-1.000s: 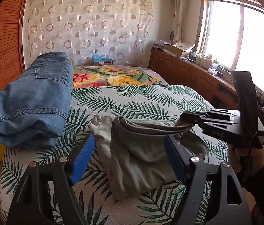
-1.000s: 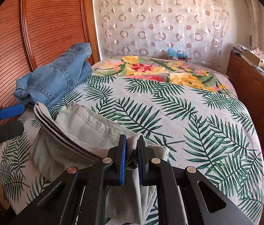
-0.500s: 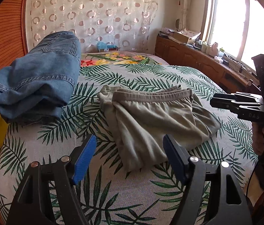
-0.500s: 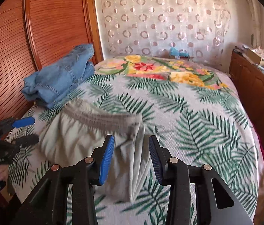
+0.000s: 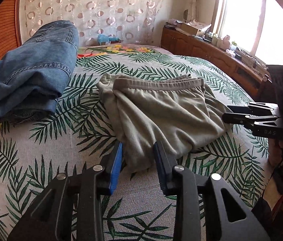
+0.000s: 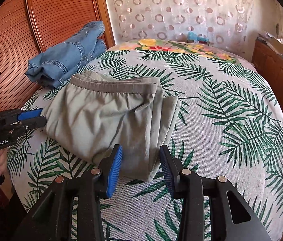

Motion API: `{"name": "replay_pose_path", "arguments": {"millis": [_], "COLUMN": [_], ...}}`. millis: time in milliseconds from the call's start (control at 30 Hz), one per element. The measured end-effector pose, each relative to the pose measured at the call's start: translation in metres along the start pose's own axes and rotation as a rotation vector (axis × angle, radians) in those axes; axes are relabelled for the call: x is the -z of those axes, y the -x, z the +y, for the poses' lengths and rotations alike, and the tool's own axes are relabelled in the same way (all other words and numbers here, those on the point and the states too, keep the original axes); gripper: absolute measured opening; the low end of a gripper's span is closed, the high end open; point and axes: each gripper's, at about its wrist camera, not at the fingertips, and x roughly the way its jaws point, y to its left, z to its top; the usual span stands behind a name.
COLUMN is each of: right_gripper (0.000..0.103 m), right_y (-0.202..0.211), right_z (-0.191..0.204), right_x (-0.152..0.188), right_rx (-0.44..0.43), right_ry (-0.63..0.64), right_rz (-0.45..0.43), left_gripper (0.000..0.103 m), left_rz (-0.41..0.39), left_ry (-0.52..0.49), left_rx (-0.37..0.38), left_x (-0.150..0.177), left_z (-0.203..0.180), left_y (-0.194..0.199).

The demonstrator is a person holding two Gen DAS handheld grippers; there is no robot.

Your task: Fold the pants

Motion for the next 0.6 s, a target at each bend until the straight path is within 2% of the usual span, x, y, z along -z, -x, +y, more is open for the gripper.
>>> {"name": "replay_pose_path", "arguments": {"millis": [67,167,233,400,467,600], "right_gripper": [0.038,0.029,0.008,0.004,0.004,0.004], "right_y": [0.0,-0.001,-0.002,0.01,0.008,0.002], "right_z": [0.0,0.001,0.004,-0.004,-0.009,-0.008], "right_x": [0.0,-0.001,0.001,0.003,0.004,0.008], "right_rx": [0.0,0.002,-0.007,0.062,0.035,0.032], "right_ry": [-0.001,0.009,0.02,0.008,-0.022,-0.024], "right_rz": [0.0,0.004,0.006,-0.04,-0.034,-0.02], "left_gripper": [0.033,0.033,0.033,0.033,0.033,0.021], "left_rz": [0.005,0.009,0.008,0.006,0.005,0.002], "left_ry": [0.002,0.001,-0.001,0.0,-0.002,-0.017], "left_rx": [-0.005,-0.016,-0.017,-0.021,-0.024,-0.013], "left_x": [0.0,0.0,0.0,0.001,0.001,0.001], "left_z": [0.001,0.002,0.002,0.003,0.002,-0.001], "left_y": [-0.002,-0.003,-0.003,-0.002,-0.002,-0.002]}}
